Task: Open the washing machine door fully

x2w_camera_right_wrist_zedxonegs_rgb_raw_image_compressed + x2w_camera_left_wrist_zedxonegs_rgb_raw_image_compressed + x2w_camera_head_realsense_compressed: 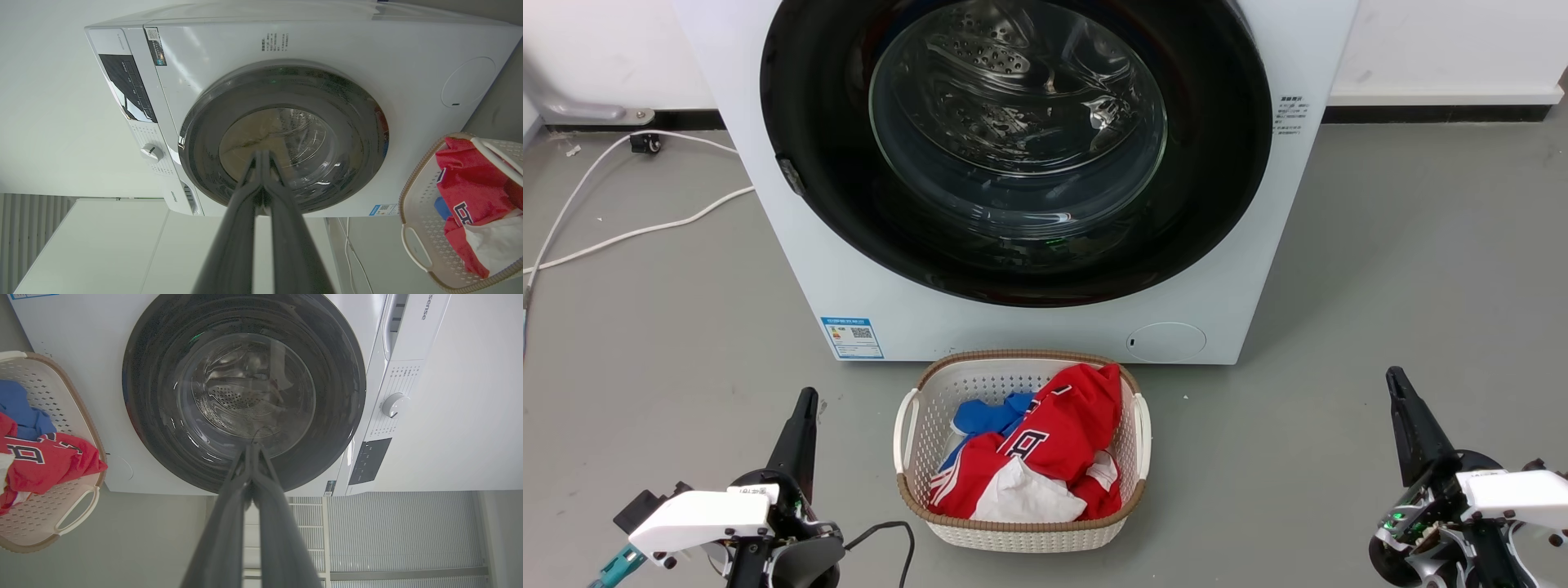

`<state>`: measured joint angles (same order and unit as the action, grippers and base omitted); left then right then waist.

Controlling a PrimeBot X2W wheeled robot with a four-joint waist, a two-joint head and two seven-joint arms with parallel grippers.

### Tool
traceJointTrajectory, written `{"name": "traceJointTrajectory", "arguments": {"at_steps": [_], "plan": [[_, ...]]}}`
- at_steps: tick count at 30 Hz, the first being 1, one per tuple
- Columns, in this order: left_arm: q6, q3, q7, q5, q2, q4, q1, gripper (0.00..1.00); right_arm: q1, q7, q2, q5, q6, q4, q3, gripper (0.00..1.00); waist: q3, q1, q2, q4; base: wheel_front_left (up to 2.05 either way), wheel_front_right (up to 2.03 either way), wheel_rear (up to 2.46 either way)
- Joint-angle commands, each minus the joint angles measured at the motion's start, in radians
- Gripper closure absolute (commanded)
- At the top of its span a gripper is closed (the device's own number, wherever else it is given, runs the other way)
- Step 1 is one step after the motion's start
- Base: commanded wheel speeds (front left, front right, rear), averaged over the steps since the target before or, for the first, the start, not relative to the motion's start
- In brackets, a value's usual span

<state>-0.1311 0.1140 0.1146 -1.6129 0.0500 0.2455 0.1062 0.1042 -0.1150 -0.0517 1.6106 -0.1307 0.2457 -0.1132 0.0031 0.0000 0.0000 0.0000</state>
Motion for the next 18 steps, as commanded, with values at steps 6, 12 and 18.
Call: {"name": "traceJointTrajectory", "arguments": {"at_steps": [6, 12, 18], "plan": [[-0.003, 0.001, 0.000, 0.004, -0.001, -0.001, 0.009, 1.00, 0.015, 0.002, 0.004, 0.000, 0.000, 0.000, 0.001, 1.00, 0.000, 0.0000, 0.0000, 0.000, 0.00, 0.00, 0.00], [-0.003, 0.001, 0.000, 0.004, -0.001, -0.001, 0.009, 1.00, 0.015, 0.002, 0.004, 0.000, 0.000, 0.000, 0.001, 1.00, 0.000, 0.0000, 0.0000, 0.000, 0.00, 0.00, 0.00], [-0.003, 0.001, 0.000, 0.004, -0.001, -0.001, 0.009, 1.00, 0.015, 0.002, 0.004, 0.000, 0.000, 0.000, 0.001, 1.00, 0.000, 0.0000, 0.0000, 0.000, 0.00, 0.00, 0.00]]}}
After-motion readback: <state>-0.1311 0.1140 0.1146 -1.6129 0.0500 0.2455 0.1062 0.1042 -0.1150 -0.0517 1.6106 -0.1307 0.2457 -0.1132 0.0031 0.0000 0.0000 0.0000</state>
